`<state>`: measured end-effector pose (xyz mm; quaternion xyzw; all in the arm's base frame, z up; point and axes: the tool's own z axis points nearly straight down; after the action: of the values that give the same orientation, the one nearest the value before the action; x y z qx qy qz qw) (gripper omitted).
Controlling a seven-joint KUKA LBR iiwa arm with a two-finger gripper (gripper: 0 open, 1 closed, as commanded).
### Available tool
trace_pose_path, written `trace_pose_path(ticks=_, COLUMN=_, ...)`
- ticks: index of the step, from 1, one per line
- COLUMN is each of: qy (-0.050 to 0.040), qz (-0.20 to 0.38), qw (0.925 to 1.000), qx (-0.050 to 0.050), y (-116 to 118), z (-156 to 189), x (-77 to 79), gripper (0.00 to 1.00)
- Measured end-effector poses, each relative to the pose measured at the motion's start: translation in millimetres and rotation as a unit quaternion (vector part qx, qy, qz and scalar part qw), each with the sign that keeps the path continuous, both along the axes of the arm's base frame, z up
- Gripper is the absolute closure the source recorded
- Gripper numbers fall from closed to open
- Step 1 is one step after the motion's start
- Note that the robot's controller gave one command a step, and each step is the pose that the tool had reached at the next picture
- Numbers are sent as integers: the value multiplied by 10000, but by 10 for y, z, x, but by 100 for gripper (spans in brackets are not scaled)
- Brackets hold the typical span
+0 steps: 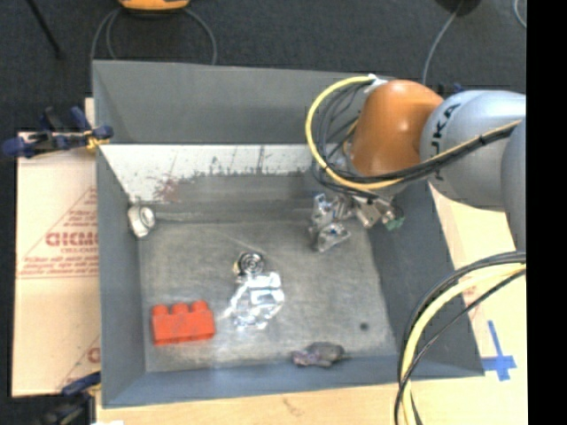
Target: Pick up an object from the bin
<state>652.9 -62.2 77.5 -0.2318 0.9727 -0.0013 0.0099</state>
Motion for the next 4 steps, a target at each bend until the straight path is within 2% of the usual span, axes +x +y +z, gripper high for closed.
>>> trace_pose_path(ticks=1, qy=27, qz=-34, qw=10000, qx=-23, y=43, z=1072, x=9, gripper=100)
trace_pose_path(ticks=2, qy=35, qz=1375, qw=9905, qx=-38, y=98, z=2322, x=-123, gripper=100)
trace_pose_path(ticks=3, qy=101, qz=2349, qw=9720, qx=-39, y=-962, z=1472, x=-179, gripper=100)
trace_pose_path(ticks=4, qy=100, qz=3057, qw=9521, qx=-36, y=-989, z=900, x=-323, gripper=100)
